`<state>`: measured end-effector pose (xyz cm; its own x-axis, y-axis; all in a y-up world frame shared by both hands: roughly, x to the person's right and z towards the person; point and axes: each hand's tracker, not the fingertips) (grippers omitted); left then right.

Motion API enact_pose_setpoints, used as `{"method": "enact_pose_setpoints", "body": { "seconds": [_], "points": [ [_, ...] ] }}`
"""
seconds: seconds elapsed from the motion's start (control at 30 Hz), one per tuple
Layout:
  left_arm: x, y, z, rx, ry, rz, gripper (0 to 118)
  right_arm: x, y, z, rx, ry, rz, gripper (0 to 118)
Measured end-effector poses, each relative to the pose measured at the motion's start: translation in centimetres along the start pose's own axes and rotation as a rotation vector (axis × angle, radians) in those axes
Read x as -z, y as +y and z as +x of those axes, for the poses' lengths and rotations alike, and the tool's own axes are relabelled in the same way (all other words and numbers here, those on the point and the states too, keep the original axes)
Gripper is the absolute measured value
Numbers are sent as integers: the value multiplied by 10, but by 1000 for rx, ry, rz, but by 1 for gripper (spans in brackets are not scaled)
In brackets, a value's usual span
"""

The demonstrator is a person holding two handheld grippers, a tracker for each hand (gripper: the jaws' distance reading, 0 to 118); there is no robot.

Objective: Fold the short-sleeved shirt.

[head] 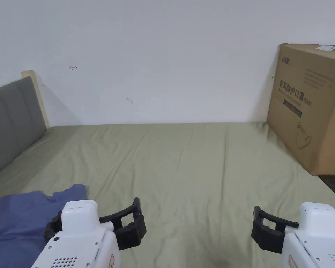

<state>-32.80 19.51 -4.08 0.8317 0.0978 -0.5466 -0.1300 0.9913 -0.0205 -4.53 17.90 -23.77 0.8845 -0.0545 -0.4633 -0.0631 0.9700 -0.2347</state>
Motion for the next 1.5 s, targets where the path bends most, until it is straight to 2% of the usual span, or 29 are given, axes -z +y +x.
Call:
{"method": "enact_pose_setpoints", "body": {
  "seconds": [0.9,1.5],
  "points": [
    [-1,-2,2,-9,8,-6,118,-4,-5,3,5,14,-11,118],
    [1,-4,7,36,5,-17,118,-5,-6,7,7,-1,-15,118]
  ]
}}
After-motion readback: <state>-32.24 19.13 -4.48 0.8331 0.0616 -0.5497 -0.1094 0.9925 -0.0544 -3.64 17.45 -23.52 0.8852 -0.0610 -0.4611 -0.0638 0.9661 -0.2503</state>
